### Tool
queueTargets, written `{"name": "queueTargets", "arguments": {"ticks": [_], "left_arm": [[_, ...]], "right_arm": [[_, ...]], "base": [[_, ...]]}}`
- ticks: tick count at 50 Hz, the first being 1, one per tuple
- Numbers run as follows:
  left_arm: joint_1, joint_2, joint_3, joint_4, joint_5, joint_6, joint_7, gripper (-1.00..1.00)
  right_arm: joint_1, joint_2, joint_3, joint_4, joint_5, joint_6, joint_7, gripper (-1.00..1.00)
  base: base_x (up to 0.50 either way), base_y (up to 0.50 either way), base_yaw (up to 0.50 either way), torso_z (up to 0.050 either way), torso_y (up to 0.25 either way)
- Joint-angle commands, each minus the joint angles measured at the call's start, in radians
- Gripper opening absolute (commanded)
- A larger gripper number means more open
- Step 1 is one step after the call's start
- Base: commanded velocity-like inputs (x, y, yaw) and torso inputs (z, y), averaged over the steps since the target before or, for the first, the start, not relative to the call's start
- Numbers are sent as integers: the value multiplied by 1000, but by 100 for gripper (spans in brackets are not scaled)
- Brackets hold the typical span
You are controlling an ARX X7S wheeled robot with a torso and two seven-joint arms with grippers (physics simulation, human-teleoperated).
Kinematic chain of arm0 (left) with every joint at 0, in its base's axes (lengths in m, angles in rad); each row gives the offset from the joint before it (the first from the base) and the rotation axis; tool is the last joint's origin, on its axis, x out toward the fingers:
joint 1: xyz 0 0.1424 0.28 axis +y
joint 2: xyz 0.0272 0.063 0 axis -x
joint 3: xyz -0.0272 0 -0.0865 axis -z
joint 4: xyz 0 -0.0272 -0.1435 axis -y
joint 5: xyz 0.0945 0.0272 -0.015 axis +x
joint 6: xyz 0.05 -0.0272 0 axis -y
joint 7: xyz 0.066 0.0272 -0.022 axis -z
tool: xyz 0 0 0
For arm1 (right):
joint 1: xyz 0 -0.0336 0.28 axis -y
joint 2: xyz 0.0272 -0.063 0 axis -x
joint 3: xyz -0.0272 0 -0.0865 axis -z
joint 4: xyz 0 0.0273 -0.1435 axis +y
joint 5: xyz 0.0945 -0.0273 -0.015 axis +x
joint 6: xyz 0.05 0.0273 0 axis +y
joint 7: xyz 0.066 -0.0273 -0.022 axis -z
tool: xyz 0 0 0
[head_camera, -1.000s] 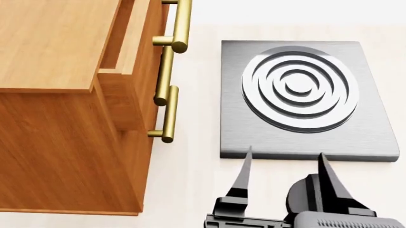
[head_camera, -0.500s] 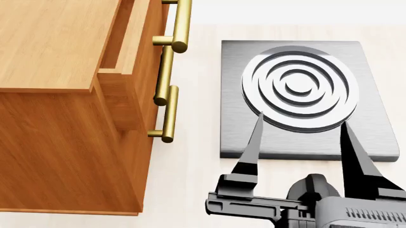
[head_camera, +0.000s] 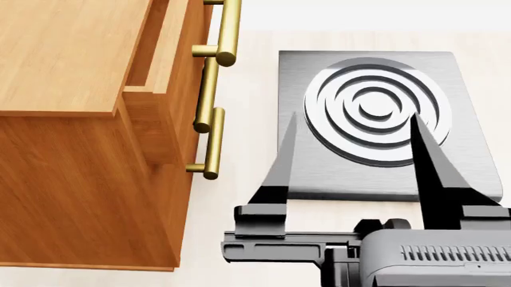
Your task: Pick the akita bowl on the wooden cabinet and place it on the plate.
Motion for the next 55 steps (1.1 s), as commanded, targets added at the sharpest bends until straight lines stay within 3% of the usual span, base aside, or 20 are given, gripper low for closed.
{"name": "queueTargets", "arguments": {"ticks": [1, 32, 55], "left_arm": [[33, -24, -23, 126, -27, -20, -42, -100], [194, -84, -74, 374, -157, -3, -145, -100], [294, -90, -24, 409, -112, 34, -140, -100]], "right_arm": [[38, 38, -39, -14, 42, -7, 58, 100], [72, 120, -134, -8, 73, -98, 140, 100], [75, 153, -179, 0, 71, -149, 165, 100]], "base": [[0, 0, 0, 0, 0], [0, 0, 0, 0, 0], [0, 0, 0, 0, 1]]}}
